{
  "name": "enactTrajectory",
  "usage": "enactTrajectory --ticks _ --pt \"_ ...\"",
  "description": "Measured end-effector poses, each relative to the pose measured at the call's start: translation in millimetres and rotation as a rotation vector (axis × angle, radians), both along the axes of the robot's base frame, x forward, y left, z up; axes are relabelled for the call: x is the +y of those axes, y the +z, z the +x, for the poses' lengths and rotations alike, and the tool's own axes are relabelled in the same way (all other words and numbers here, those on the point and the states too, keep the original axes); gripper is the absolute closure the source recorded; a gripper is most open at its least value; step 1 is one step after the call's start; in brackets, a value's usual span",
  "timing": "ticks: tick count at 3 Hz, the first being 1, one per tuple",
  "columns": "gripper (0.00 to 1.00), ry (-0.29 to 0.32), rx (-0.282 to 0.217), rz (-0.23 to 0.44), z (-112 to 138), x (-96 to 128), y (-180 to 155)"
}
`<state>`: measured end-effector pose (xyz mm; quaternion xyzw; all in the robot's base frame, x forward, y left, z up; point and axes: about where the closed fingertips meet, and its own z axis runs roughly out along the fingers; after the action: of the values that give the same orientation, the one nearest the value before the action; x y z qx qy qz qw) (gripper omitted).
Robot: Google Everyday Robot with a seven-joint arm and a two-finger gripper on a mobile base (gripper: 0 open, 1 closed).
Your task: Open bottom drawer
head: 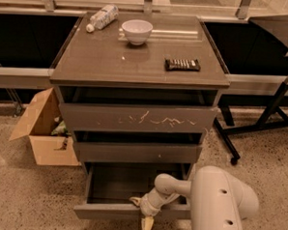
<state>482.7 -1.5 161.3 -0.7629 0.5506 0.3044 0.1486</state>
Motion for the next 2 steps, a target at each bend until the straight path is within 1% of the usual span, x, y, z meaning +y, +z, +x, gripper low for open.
enactTrajectory --ticks 1,2 --pt "0.18 0.002 0.032 -0.003 -11.0 1.6 -1.4" --pt "0.43 0.006 0.054 -0.008 -19.9 3.2 -0.9"
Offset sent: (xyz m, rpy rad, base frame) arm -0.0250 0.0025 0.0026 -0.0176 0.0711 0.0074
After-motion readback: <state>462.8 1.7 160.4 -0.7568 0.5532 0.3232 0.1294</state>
